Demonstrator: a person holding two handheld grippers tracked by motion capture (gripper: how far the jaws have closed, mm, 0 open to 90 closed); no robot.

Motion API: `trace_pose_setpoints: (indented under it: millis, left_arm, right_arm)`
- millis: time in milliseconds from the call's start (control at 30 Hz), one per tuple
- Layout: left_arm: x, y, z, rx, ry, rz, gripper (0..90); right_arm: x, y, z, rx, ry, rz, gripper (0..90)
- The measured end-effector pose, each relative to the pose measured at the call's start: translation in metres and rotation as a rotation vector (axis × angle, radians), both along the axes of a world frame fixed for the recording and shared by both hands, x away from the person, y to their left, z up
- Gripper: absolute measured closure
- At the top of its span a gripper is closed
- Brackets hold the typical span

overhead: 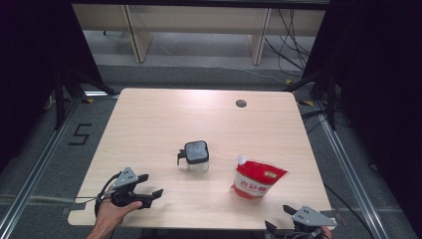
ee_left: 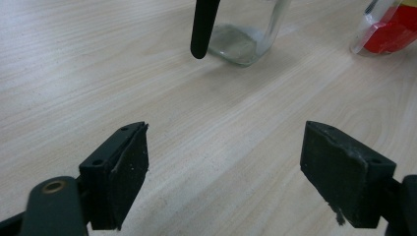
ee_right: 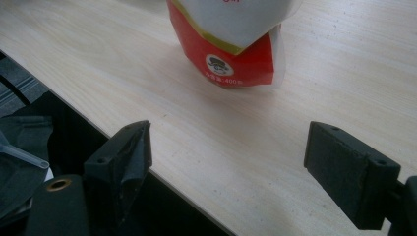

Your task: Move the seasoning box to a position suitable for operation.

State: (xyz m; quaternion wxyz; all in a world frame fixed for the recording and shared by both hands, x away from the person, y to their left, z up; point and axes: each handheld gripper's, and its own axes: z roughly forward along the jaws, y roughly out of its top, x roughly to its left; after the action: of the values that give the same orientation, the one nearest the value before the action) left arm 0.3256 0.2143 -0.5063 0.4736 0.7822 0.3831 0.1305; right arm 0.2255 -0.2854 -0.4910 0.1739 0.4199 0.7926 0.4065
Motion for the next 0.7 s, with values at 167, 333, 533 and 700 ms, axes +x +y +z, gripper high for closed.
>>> trace_pose_setpoints:
  millis: [167,333,533,700]
  left_arm:
    - [0.005,-0.003,0.001,0.004,-0.011,0.000,17.8]
    - [0.009,-0.005,0.004,0.016,-0.024,-0.005,18.1]
    - [0.019,-0.009,0.011,-0.021,-0.041,0.018,19.9]
    - [0.033,-0.019,0.014,-0.042,-0.043,0.020,24.6]
  right_arm:
    - [-0.001,0.001,0.001,0.015,0.001,0.000,20.5]
    - [-0.001,0.000,0.001,0.016,-0.014,-0.002,21.7]
    - [-0.001,0.000,0.001,0.014,-0.009,-0.001,21.9]
    - [0.000,0.001,0.001,0.022,-0.011,0.008,22.3]
